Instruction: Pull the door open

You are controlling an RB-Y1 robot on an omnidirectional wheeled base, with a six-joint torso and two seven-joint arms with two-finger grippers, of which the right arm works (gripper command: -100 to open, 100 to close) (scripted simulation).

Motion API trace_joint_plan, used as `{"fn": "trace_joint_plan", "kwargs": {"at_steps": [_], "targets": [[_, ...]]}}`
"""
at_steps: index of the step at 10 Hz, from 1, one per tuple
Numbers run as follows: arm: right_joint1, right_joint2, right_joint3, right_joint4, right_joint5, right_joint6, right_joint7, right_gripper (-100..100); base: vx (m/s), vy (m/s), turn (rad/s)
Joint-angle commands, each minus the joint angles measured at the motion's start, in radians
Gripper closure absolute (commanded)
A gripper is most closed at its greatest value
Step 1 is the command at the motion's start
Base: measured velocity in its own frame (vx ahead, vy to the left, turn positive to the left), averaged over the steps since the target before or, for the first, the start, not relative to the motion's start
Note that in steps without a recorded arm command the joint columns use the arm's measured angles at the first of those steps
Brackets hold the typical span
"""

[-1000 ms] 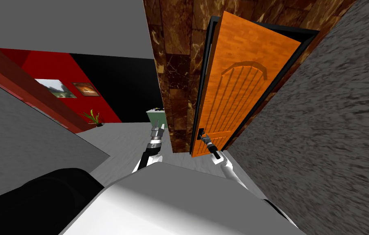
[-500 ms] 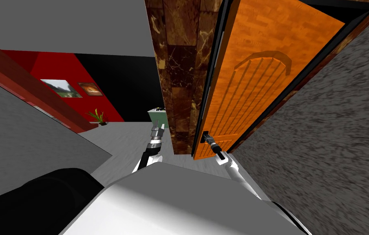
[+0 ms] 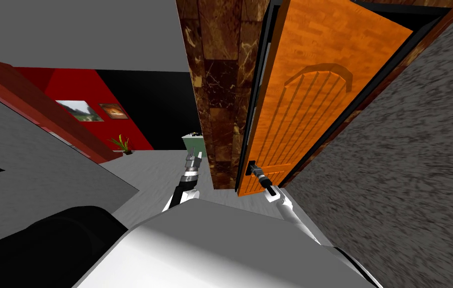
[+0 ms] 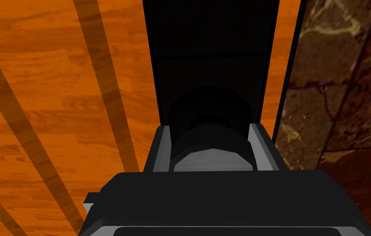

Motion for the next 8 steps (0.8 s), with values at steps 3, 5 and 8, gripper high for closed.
{"fn": "trace_joint_plan", "kwargs": {"at_steps": [3, 5, 8], "targets": [[-0.004, 0.000, 0.002, 0.006, -0.043, 0.000, -0.080, 100, -0.042, -0.043, 0.089], [-0.006, 0.000, 0.004, 0.009, -0.065, 0.000, -0.120, 100, -0.046, -0.045, 0.067], [-0.011, -0.001, 0.006, 0.016, -0.112, 0.001, -0.204, 100, -0.051, -0.044, 0.087]]}}
